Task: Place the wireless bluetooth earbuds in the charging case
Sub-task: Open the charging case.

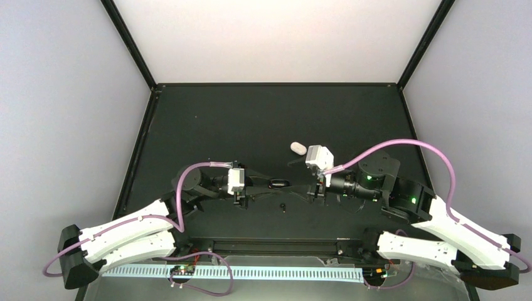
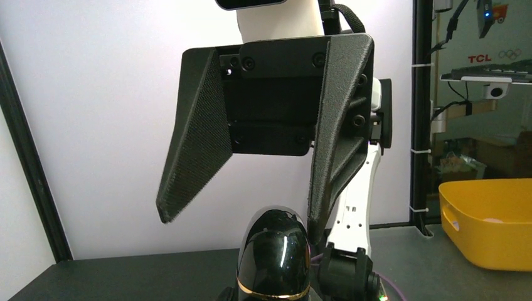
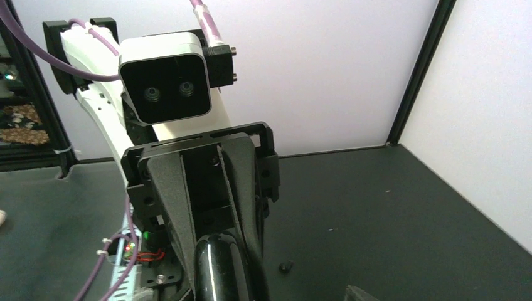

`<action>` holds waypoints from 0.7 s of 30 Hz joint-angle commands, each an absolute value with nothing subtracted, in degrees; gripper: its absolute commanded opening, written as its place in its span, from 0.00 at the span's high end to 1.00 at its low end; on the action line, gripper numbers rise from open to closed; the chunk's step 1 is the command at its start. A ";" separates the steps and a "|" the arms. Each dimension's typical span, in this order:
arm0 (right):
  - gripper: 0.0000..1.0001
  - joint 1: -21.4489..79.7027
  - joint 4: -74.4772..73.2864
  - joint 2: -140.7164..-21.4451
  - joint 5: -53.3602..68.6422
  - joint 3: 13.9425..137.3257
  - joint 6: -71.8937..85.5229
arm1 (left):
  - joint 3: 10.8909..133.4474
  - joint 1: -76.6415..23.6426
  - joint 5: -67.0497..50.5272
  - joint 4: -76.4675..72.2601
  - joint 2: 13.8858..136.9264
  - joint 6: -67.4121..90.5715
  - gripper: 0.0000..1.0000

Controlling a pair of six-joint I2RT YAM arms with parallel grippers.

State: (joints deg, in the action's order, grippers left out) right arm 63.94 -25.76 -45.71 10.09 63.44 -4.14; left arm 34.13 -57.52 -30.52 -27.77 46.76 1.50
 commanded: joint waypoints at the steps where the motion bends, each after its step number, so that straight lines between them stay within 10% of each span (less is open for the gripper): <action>1: 0.43 64.07 -27.76 -48.08 14.56 65.82 -4.85 | 34.27 -57.92 -31.77 -28.74 46.05 1.41 0.99; 12: 0.84 64.07 -28.56 -48.66 15.22 65.89 -6.23 | 34.34 -57.94 -29.87 -29.76 45.27 4.03 0.96; 21: 0.99 64.07 -29.00 -48.28 14.53 65.44 -8.36 | 33.84 -57.92 -28.32 -31.66 45.60 7.10 0.80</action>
